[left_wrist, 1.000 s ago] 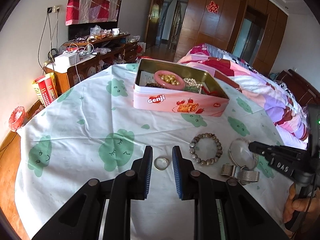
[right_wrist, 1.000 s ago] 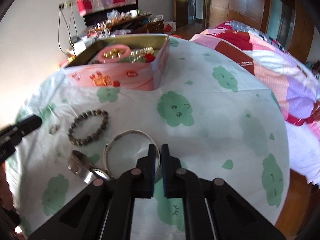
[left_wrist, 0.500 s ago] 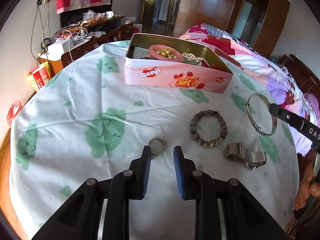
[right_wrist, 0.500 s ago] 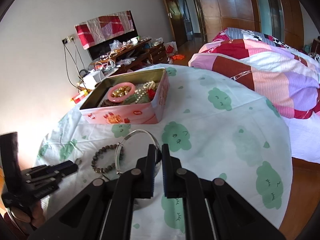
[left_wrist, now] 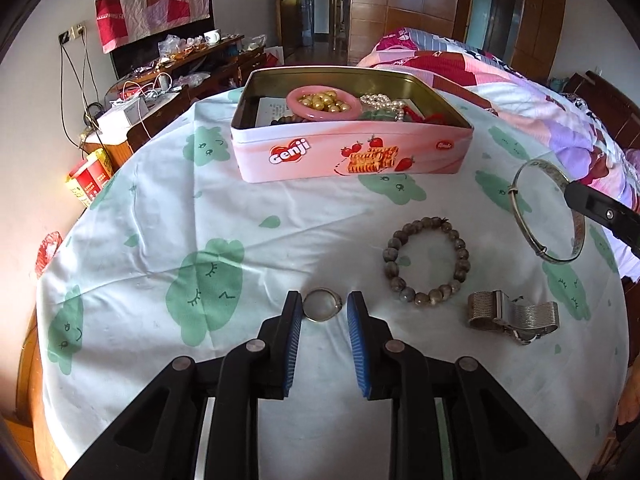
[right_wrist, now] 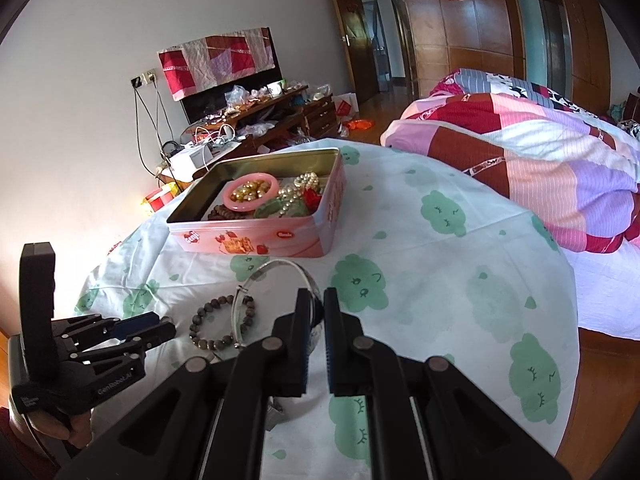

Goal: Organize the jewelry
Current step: 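Grasp the silver ring with the left gripper while the right gripper grasps and lifts the silver bangle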

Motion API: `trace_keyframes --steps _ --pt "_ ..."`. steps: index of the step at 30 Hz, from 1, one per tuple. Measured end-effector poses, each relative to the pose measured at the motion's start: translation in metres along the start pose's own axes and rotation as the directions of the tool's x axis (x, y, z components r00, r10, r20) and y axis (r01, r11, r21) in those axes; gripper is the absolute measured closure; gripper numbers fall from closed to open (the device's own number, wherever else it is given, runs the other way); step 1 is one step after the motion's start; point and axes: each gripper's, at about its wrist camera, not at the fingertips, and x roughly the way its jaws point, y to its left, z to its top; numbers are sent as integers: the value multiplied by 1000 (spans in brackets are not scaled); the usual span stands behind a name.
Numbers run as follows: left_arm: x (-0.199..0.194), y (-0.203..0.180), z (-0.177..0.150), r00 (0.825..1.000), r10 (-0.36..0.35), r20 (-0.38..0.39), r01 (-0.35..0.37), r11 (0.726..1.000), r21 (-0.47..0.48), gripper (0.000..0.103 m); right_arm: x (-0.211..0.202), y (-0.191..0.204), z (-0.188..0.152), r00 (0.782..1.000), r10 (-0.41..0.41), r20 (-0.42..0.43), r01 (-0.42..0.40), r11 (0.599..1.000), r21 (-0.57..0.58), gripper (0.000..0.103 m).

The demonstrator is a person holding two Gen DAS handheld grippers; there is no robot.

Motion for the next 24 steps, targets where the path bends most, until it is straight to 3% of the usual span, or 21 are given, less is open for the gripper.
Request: trace_keyframes --steps 5,6,12,17,24 --pt "-2 10 0 998 -56 10 56 997 -45 84 -3 -3 1 1000 2 11 -2 1000 12 94" --pt "-4 10 0 998 -64 20 64 997 -47 103 -4 -3 2 1000 3 15 -3 1000 14 94" --pt "-11 10 0 997 -54 63 57 997 -57 103 -12 -6 7 999 9 53 -10 1000 26 94" --pt "-16 20 1 992 -92 90 100 991 -88 103 -10 -8 9 999 4 50 -5 999 33 94" --pt "-34 30 5 983 -84 164 98 992 -78 103 -6 -8 7 999 8 44 -10 999 37 94"
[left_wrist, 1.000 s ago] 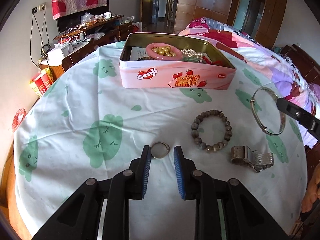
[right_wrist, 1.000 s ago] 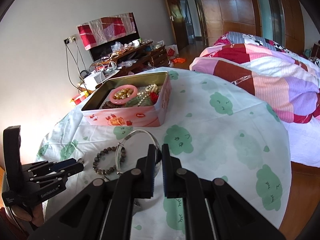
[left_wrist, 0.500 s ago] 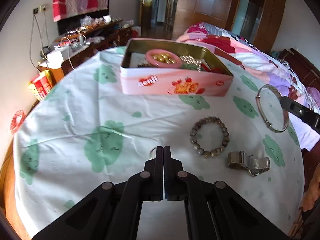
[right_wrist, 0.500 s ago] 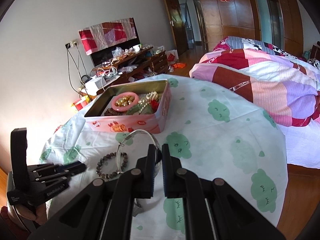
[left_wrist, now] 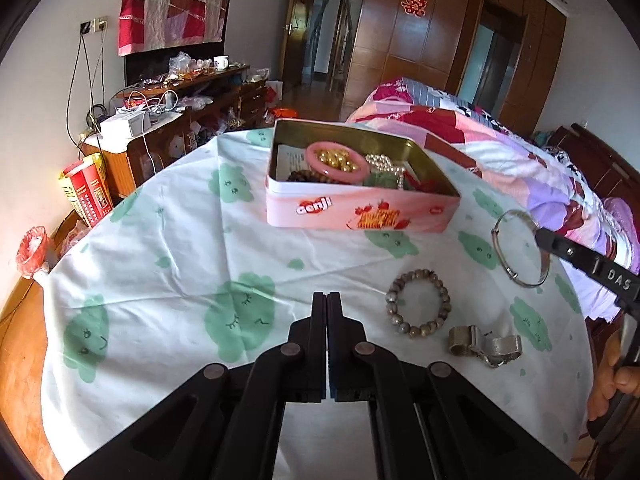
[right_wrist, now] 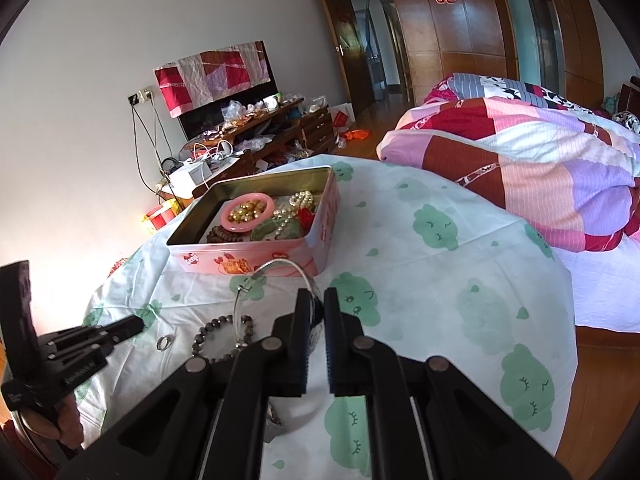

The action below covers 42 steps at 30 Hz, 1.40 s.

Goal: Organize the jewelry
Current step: 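Carry the ring into the tin with the left gripper while the right gripper carries the silver bangle in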

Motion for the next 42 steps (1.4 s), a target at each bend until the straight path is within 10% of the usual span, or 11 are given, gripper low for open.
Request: trace_keyframes --steps 5,7,9,14,16,19,42 --pt "10 -4 -3 999 -14 -44 15 1000 23 97 3 0 -1 1000 6 -9 -6 1000 8 94" --pt "18 -6 -4 995 -7 -97 9 1000 21 56 4 0 -2 1000 6 -12 -6 1000 6 94" --pt "25 -10 -7 992 -3 -122 6 1000 20 45 5 -1 -2 1000 7 -17 -6 1000 8 93" --pt "35 -15 -10 985 71 -159 -63 997 53 50 6 -2 -3 1000 9 -22 -9 1000 11 93" --pt "35 -14 -10 984 88 -157 -79 995 61 76 5 -3 -3 1000 10 -22 -10 1000 14 93" --pt "35 -16 -11 980 120 -157 -105 990 98 84 6 -5 -4 1000 13 -27 -13 1000 23 93" --pt "-5 -23 36 991 7 135 -15 998 60 84 -3 -5 25 998 34 50 -35 999 35 93"
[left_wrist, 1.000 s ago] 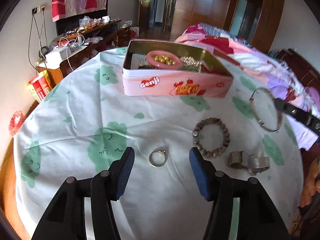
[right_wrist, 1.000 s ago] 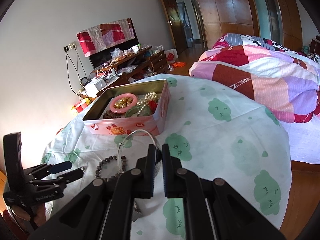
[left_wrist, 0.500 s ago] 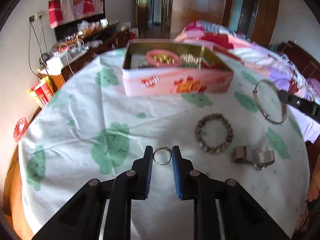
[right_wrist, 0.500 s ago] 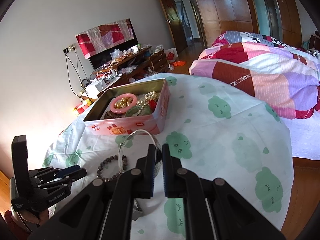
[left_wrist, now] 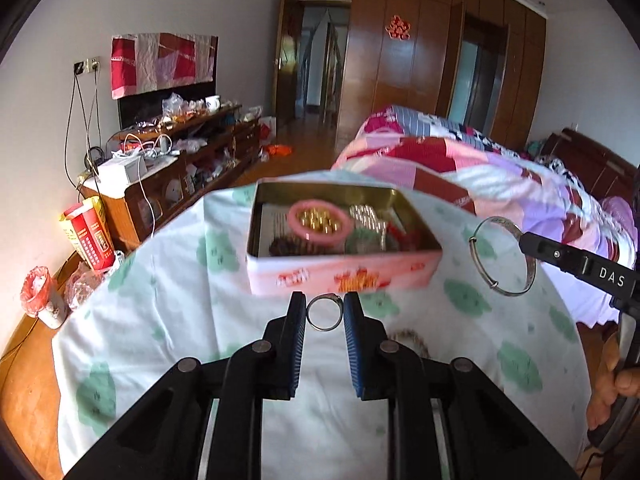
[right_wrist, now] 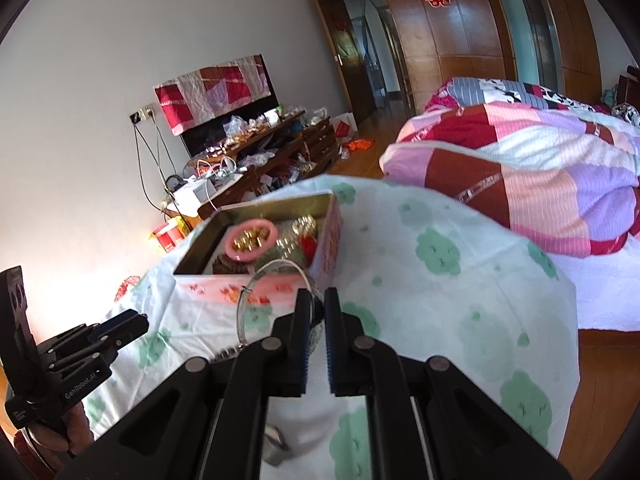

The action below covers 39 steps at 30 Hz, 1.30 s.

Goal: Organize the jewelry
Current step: 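Carry the ring into the tin with the left gripper while the right gripper carries the silver bangle in, then open both grippers to release the ring and silver bangle in the tin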

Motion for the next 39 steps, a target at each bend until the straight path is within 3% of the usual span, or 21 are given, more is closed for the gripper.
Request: trace_keyframes --steps 11,20,27,31,32,35,37,38,39 --pt "45 11 43 996 -44 74 48 997 -54 84 51 12 47 997 75 19 -75 996 41 93" --pt "100 17 50 1000 -20 14 21 998 -58 84 126 6 53 993 93 -69 -86 991 100 93" --pt "120 22 43 998 25 -53 -28 997 -67 83 147 7 39 989 72 -129 -64 996 70 92" --pt "125 24 40 996 44 -80 -50 996 -78 83 145 7 39 993 59 -102 -53 997 57 92" --pt "125 24 39 996 49 -79 -55 996 -76 82 143 5 39 993 59 -100 -54 997 56 91" --pt "122 21 39 995 64 -73 -68 996 -58 65 136 2 41 995 74 -65 -69 995 76 91" --pt "120 16 39 997 40 -68 -43 998 -48 50 128 -1 45 998 62 -19 -61 995 83 82" --pt "118 13 39 997 47 -61 -49 998 -37 47 122 -2 46 999 45 12 -45 995 87 63" --pt "117 13 39 997 56 -53 -57 998 -29 42 117 -4 47 999 22 40 -26 995 94 31"
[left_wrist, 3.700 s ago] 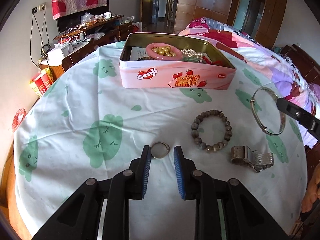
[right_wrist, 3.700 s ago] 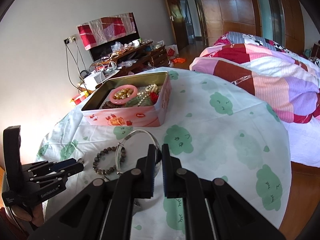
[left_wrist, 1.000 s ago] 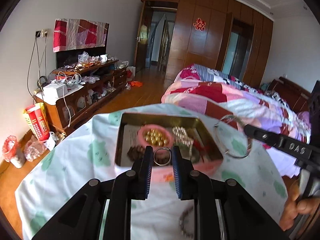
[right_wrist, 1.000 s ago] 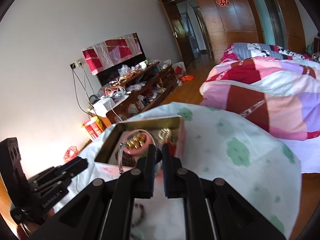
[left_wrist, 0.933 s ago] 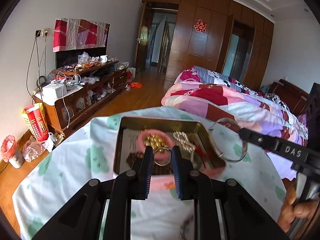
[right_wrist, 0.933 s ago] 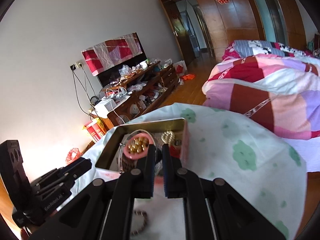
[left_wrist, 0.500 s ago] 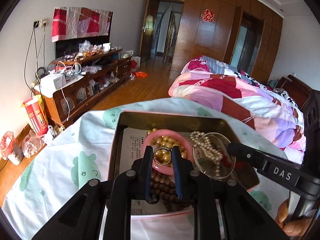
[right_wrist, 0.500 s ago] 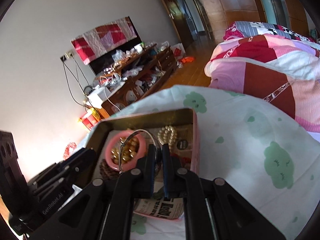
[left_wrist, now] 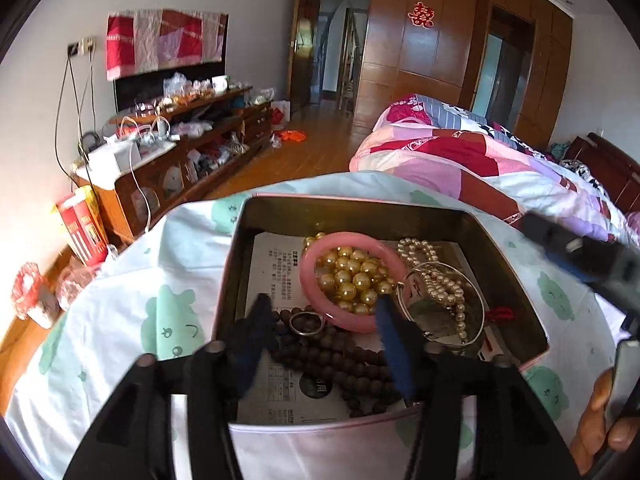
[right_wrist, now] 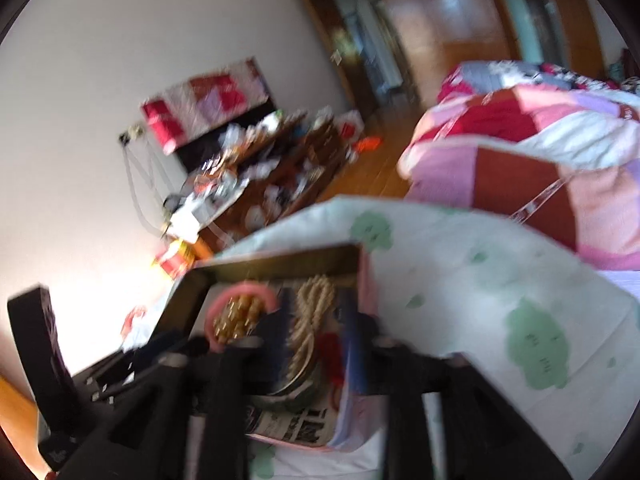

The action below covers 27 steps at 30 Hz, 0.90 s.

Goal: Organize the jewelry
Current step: 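Open both grippers to release the ring and silver bangle in the tin, then grasp the silver watch with the right gripper while the left gripper approaches the grey bead bracelet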

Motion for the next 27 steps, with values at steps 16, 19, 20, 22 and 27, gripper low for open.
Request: trace_keyframes --steps 16,19,20,22,27 --pt "-49 21 -22 998 7 58 0 992 -124 42 -55 -14 -4 962 -231 147 234 972 -4 7" --pt "-56 21 -32 999 5 45 1 991 -135 42 -62 -20 -16 965 -242 105 243 970 9 7" --pt "-59 20 -35 999 4 43 2 991 -137 42 -65 -23 -19 966 -241 96 240 971 16 7" --pt "-65 17 -39 999 3 41 2 991 -131 42 -70 -25 -21 966 -244 89 243 970 23 7" --pt "-74 12 -51 1000 10 26 -7 993 -115 42 -83 -23 -37 964 -255 80 254 967 15 7"
